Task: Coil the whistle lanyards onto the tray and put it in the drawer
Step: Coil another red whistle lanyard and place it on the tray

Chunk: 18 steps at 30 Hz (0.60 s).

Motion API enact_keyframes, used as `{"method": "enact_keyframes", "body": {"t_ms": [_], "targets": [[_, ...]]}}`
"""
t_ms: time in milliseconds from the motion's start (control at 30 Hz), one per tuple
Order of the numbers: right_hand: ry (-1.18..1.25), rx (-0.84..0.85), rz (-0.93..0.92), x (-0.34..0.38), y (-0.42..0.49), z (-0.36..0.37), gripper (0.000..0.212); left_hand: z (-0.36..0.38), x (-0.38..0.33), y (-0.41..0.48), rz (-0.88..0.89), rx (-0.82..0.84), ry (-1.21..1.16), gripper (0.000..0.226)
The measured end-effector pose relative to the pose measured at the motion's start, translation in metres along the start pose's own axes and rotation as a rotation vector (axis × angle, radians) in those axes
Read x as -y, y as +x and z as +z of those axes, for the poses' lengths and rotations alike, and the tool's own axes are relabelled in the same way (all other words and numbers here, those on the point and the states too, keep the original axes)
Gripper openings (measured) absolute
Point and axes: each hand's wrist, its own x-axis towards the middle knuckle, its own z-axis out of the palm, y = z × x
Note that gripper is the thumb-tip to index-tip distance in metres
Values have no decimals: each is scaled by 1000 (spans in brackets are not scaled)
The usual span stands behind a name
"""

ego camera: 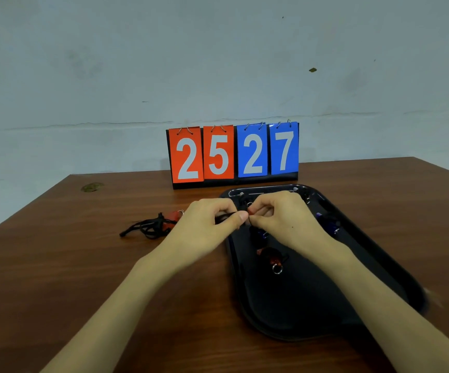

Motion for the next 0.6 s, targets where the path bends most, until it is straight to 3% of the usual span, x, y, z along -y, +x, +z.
{"method": "enact_keyframes", "body": {"t_ms": [100, 333, 433, 600], "targets": [[41, 142, -67, 4, -3, -2, 8, -2, 0, 1, 8, 2, -56, 21], [426, 461, -56, 11, -7, -12, 6, -13, 0, 4, -57, 3, -229, 28], [553, 488, -71, 13, -7, -17, 6, -19, -1, 5, -84, 16, -321, 35], [797, 384, -5, 12, -5, -19, 7, -16, -1, 8, -178, 22, -373, 45]]}}
